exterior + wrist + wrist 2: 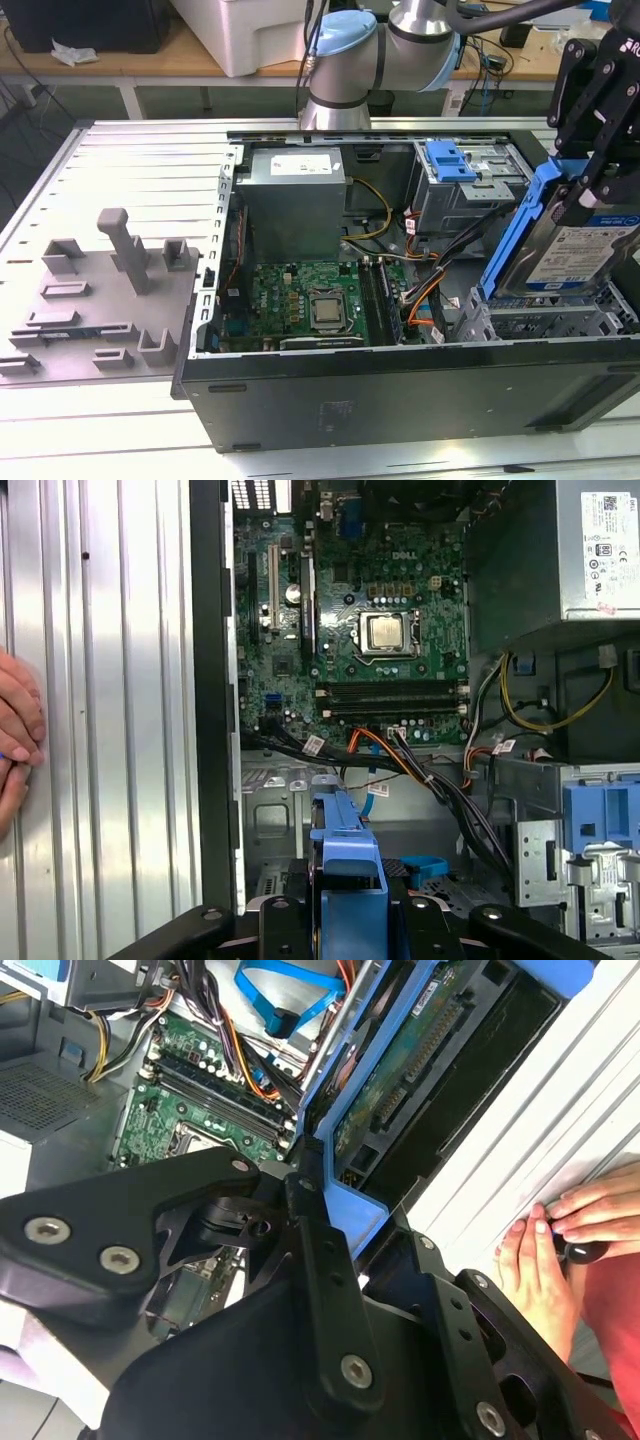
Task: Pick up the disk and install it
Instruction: 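Insert the disk into the insertion slot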
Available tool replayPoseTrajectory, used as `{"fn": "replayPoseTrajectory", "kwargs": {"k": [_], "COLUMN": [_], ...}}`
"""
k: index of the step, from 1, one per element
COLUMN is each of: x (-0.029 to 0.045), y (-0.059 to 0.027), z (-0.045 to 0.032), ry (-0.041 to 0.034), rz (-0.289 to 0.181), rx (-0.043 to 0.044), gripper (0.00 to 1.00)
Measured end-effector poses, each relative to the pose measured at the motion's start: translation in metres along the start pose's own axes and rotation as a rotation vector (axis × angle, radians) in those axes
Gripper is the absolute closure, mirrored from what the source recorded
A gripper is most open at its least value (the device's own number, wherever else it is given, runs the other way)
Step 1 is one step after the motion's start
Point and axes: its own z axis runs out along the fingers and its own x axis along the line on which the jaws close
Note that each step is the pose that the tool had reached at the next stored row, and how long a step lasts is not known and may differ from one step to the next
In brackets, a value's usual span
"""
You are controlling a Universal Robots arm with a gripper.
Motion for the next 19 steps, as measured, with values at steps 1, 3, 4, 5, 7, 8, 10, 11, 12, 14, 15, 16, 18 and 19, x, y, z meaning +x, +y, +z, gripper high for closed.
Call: {"fn": "replayPoseTrajectory", "kwargs": {"k": [1, 3, 4, 5, 7, 8, 10, 11, 12, 14, 15, 16, 18, 19], "x": [0.0001, 0.0000, 0.0001, 0.0001, 0.0000, 0.0000, 0.0000, 0.0000, 0.0001, 0.0000, 0.0000, 0.0000, 0.0000, 0.0000], "y": [0.0004, 0.0019, 0.0022, 0.0023, 0.0024, 0.0024, 0.0024, 0.0024, 0.0024, 0.0022, 0.0021, 0.0019, 0.0016, 0.0014], "z": [0.0000, 0.0001, 0.0000, 0.0001, 0.0001, 0.0001, 0.0001, 0.0002, 0.0002, 0.0003, 0.0004, 0.0005, 0.0006, 0.0007], "ry": [0.0000, 0.0000, 0.0001, 0.0000, 0.0001, 0.0001, 0.0000, 0.0001, 0.0001, 0.0002, 0.0002, 0.0003, 0.0003, 0.0004], "rz": [0.000, 0.000, 0.000, -0.001, -0.002, -0.002, -0.002, -0.003, -0.003, -0.005, -0.006, -0.007, -0.010, -0.011], "rx": [0.0000, 0.0000, 0.0000, 0.0000, -0.0002, -0.0002, -0.0002, -0.0002, -0.0002, -0.0004, -0.0006, -0.0008, -0.0012, -0.0015], "gripper": [0.63, 0.63, 0.63, 0.63, 0.63, 0.63, 0.63, 0.63, 0.63, 0.63, 0.63, 0.63, 0.63, 0.63]}}
